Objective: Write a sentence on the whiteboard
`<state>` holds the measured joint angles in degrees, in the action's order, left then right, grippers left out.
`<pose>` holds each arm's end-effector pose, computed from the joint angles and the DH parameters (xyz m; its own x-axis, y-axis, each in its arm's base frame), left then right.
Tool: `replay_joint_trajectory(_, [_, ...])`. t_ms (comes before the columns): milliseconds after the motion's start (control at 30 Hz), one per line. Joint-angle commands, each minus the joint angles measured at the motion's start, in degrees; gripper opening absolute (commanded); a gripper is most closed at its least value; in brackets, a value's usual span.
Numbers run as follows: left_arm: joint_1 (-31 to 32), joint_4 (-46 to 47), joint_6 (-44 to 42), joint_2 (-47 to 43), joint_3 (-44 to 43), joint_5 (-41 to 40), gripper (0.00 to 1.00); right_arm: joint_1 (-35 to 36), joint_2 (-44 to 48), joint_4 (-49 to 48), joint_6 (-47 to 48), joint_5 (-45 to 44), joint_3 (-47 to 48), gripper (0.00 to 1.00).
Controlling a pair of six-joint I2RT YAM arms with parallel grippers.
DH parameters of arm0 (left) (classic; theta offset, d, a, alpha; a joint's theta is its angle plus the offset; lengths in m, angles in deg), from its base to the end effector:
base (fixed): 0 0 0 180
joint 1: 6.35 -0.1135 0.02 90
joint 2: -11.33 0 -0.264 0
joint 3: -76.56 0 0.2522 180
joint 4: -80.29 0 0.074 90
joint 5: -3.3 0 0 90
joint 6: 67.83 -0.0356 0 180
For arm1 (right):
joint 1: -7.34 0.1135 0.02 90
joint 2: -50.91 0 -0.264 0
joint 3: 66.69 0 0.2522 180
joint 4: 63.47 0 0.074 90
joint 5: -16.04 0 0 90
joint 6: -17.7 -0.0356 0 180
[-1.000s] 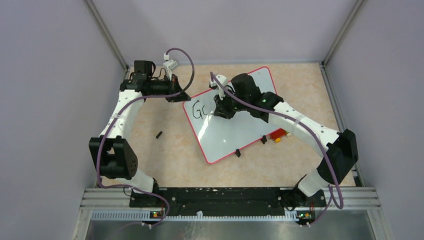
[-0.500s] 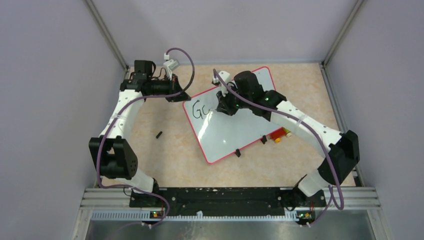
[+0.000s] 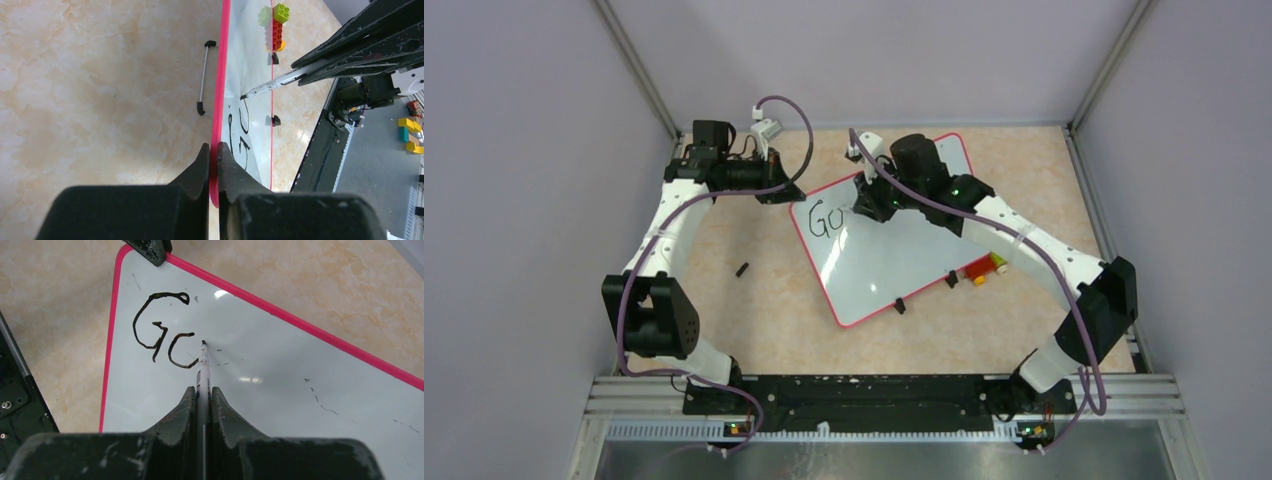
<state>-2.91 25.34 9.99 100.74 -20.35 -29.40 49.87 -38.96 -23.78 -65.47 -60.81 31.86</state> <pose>0.3280 -0.0497 0.3417 -0.5921 0.1498 -0.7918 0.7421 0.4844 -0.4633 0.2612 0.2506 0.3596 -0.2816 -0.4154 -0.8649 -0.8414 0.5402 0.0144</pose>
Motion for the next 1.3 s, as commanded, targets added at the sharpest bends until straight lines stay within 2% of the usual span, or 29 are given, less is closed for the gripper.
replay_joint_trajectory(0, [1.57,-0.82,-0.29,0.05,-1.26,1.4,0.0,0.62,-1.75,-2.15,-0.15,-0.63,2.7,0.0])
replay_joint_trajectory(600, [1.57,-0.9,-0.3,-0.2,-1.16,1.0,0.0,2.15,0.24,-0.73,-0.01,0.23,2.3,0.0])
replay_joint_trajectory(900, [1.57,-0.91,-0.17,-0.55,-1.09,1.13,0.0,-1.9,5.41,0.79,-0.33,1.87,1.16,0.0])
replay_joint_trajectory(1267, [1.57,-0.9,-0.21,-0.28,-1.24,0.96,0.0,-3.06,4.27,0.73,0.27,1.87,-0.75,0.0])
